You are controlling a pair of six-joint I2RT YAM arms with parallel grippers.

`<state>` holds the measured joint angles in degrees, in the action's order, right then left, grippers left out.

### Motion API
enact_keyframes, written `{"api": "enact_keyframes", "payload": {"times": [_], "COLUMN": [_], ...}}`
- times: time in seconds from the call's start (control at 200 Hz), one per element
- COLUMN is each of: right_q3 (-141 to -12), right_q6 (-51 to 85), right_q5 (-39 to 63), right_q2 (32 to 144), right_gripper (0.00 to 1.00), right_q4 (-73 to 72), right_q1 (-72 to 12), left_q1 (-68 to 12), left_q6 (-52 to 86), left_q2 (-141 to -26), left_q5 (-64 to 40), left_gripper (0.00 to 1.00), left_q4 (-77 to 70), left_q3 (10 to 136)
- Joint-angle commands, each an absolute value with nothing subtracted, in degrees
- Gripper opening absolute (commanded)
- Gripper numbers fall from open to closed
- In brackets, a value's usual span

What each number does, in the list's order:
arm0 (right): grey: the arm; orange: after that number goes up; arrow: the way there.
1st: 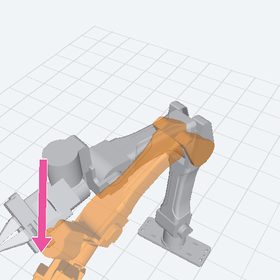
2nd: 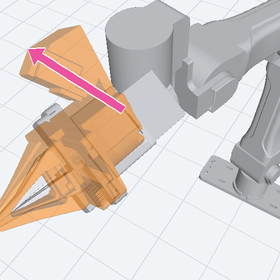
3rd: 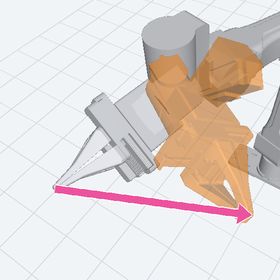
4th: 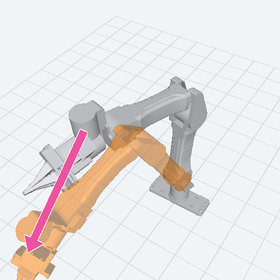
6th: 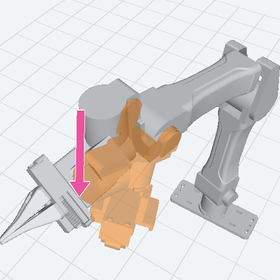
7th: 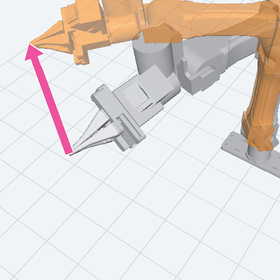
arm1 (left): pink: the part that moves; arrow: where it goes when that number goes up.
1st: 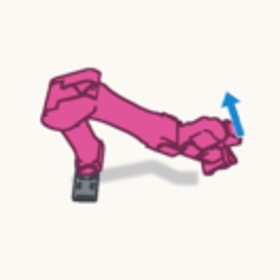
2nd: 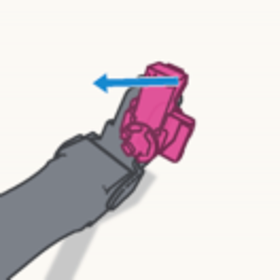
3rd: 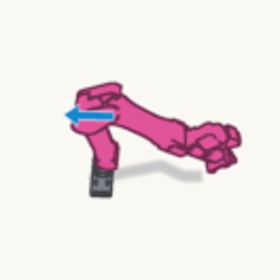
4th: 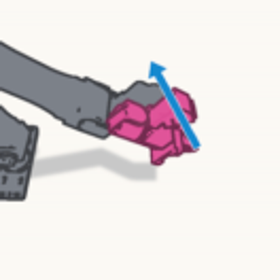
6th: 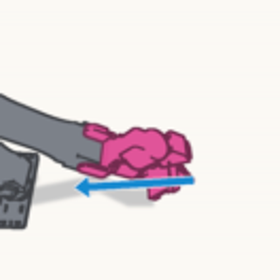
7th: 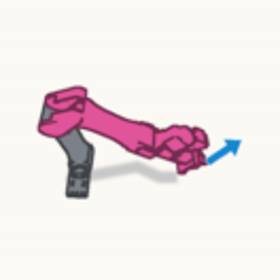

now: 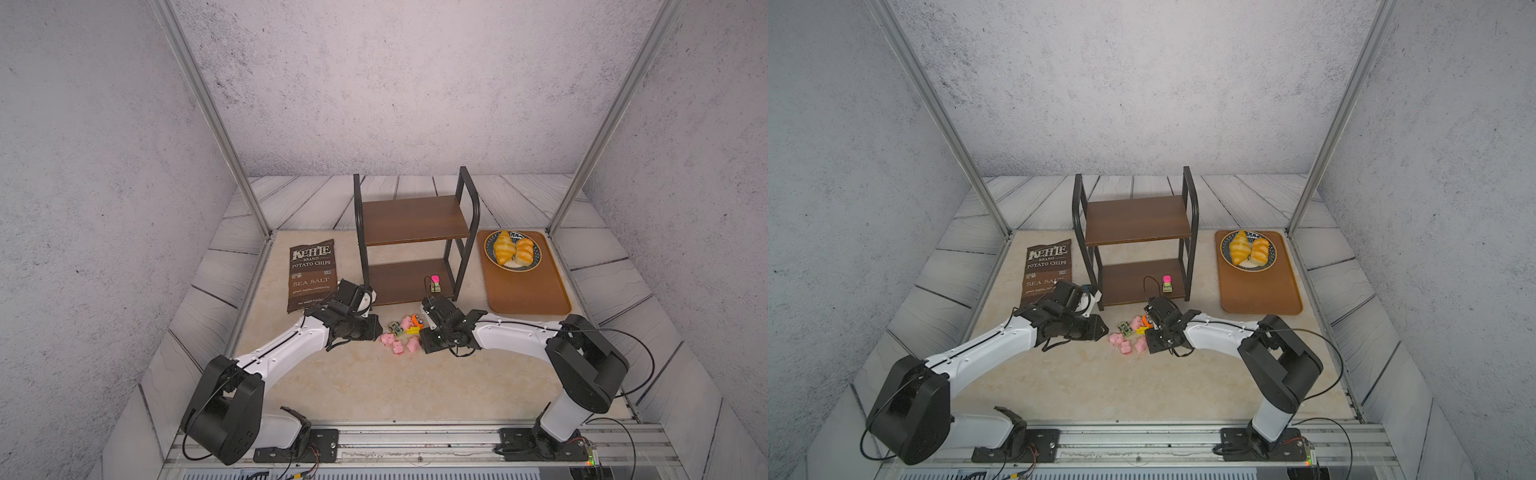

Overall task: Organize plastic toys on shelves
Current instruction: Pick up the plastic toy at the center of the board.

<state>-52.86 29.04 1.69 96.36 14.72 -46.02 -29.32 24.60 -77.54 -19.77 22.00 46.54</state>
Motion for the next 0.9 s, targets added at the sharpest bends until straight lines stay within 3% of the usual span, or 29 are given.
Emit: {"api": "enact_keyframes", "payload": {"times": [0.0,0.195,0.46,0.896], "right_q3": [-53.50,-53.38,-52.47,-61.90], "right_q6": [29.62,30.03,29.63,24.61], "right_q5": [-0.39,-2.14,-2.75,-5.82], "right_q2": [98.45,99.58,94.64,93.16], "right_gripper": [0.45,0.40,0.25,0.22], "right_q4": [15.97,16.34,15.91,18.27], "right_q1": [-46.41,-46.68,-46.68,-45.67], "left_q1": [-28.83,-28.85,-28.74,-28.65], "left_q6": [23.84,23.82,23.65,23.69], "left_q2": [-76.46,-76.47,-76.12,-75.50], "left_q5": [-19.25,-19.16,-18.52,-18.04], "left_gripper": [0.24,0.24,0.24,0.24], "left_q4": [23.18,23.06,23.42,23.72], "left_q3": [45.70,45.62,45.66,45.54]}}
